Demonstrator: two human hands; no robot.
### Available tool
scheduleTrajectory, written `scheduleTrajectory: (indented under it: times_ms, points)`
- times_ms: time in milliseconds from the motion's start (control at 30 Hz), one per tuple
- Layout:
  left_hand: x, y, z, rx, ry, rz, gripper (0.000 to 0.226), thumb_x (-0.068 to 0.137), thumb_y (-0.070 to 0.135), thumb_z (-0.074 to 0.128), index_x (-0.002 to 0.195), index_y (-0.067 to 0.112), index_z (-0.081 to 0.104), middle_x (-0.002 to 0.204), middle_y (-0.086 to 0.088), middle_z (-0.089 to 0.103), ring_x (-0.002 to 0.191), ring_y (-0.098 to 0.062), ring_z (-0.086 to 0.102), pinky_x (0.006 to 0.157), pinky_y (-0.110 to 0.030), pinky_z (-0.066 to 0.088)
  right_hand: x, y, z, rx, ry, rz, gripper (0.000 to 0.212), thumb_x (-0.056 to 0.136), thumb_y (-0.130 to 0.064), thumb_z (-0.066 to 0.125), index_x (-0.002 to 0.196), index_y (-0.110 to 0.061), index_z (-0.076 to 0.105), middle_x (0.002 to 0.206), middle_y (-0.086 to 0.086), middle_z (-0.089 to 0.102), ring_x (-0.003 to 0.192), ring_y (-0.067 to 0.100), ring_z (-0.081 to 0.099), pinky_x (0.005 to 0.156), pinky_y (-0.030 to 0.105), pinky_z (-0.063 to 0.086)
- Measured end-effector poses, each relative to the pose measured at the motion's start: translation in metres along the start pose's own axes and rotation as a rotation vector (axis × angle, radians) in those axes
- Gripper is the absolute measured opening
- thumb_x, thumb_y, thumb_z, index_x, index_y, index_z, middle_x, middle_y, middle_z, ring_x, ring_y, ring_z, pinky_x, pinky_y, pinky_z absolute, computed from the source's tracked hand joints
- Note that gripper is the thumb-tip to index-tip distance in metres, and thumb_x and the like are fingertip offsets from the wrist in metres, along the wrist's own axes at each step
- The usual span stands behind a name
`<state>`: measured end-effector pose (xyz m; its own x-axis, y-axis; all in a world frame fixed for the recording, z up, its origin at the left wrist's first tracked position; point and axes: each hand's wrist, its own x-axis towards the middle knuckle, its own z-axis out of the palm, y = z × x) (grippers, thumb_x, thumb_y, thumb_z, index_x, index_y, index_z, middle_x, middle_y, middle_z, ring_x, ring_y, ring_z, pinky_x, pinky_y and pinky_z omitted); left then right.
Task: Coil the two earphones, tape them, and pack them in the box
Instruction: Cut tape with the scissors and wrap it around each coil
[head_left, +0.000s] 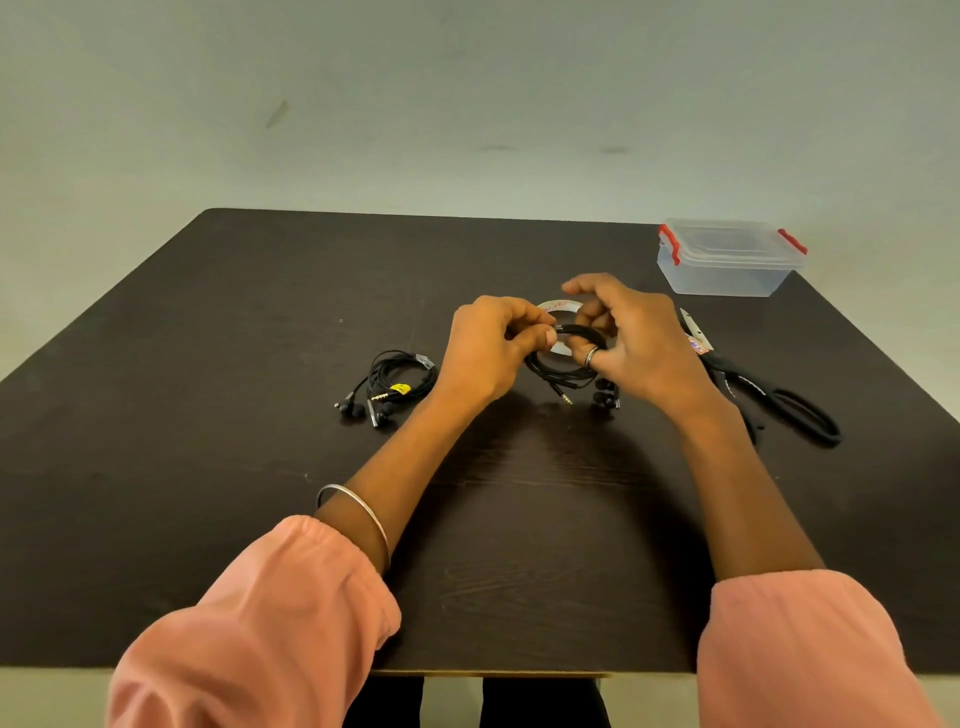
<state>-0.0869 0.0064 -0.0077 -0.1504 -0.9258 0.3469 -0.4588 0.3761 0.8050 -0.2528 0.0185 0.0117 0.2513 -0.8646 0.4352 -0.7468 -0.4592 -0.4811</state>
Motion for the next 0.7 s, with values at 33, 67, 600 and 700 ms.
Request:
scheduleTrajectory:
  times_ms: [33,67,600,700]
  points:
    - [0.000,-0.001,0.000,0.011,-0.008,0.010,0.018,0.087,0.014,0.068,0.104,0.012,0.072,0.086,0.000,0.072,0.082,-0.010,0.067,0.082,-0.022,0.053,0.000,0.000,0.000,0.000,-0.003,0.000,0.054,0.077,-0.002,0.075,0.126,-0.010,0.056,0.083,-0.006,0.059,0.069,-0.002,0.056,0.069,0.000,0.041]
    - [0.000,-0.001,0.000,0.023,-0.024,0.020,0.018,0.088,0.015,0.066,0.105,0.012,0.072,0.088,0.000,0.072,0.084,-0.011,0.066,0.082,-0.022,0.053,0.000,-0.001,-0.001,-0.005,-0.007,-0.003,0.054,0.077,-0.001,0.075,0.126,-0.011,0.056,0.082,-0.005,0.059,0.069,-0.002,0.056,0.069,0.001,0.041]
    - [-0.001,0.002,0.001,-0.221,-0.374,-0.243,0.026,0.102,0.017,0.041,0.082,0.014,0.058,0.082,-0.001,0.060,0.081,-0.010,0.058,0.083,-0.032,0.052,0.001,0.006,0.000,-0.109,-0.046,-0.062,0.045,0.075,-0.006,0.076,0.114,-0.018,0.056,0.085,-0.010,0.055,0.068,-0.005,0.048,0.064,0.014,0.037]
    - [0.000,0.002,-0.003,-0.360,-0.384,-0.297,0.026,0.102,0.016,0.042,0.084,0.010,0.060,0.080,0.001,0.061,0.077,-0.008,0.060,0.082,-0.027,0.052,0.002,0.007,0.002,-0.084,-0.013,-0.123,0.039,0.073,-0.014,0.081,0.104,-0.021,0.059,0.089,-0.011,0.054,0.074,-0.007,0.050,0.066,0.010,0.037]
